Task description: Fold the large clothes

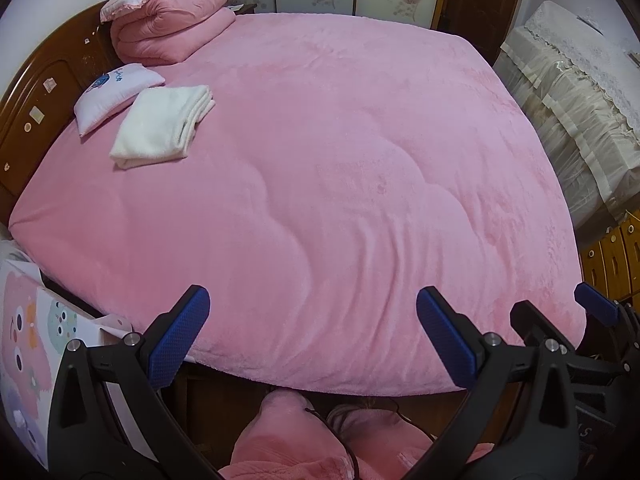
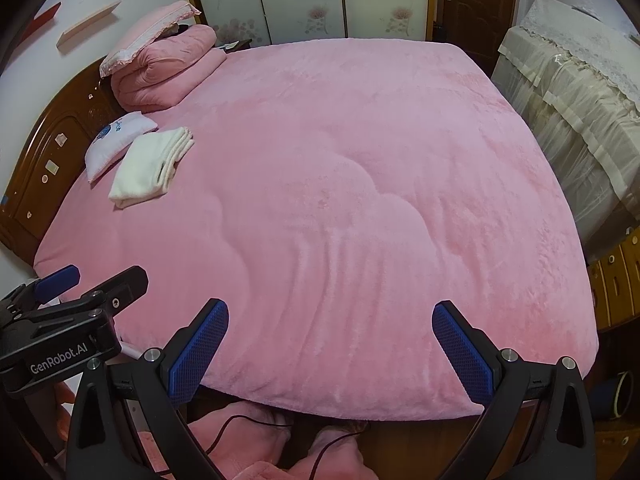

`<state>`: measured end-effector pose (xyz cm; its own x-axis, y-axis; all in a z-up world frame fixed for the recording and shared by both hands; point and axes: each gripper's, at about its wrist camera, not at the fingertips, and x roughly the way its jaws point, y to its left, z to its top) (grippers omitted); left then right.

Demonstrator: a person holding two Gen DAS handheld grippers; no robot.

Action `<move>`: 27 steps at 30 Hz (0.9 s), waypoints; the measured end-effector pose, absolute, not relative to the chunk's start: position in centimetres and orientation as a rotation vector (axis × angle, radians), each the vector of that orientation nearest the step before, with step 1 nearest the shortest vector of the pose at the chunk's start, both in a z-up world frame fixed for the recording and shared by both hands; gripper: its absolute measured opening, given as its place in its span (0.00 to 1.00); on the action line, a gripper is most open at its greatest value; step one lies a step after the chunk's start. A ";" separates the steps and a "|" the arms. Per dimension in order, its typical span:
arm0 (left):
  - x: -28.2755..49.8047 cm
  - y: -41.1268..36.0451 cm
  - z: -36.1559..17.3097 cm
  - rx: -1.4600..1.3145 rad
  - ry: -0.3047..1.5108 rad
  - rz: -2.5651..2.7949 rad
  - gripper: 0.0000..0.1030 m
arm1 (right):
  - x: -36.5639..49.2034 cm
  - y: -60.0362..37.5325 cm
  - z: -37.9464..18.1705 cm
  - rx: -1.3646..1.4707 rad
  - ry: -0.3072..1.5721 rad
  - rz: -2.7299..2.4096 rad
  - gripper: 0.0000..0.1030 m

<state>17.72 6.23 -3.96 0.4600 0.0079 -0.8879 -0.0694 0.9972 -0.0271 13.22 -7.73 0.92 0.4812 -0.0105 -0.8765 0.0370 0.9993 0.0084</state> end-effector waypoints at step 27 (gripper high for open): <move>16.9 6.1 -4.1 -0.061 1.098 0.049 0.99 | 12.1 -8.3 -0.7 0.046 1.098 -0.047 1.00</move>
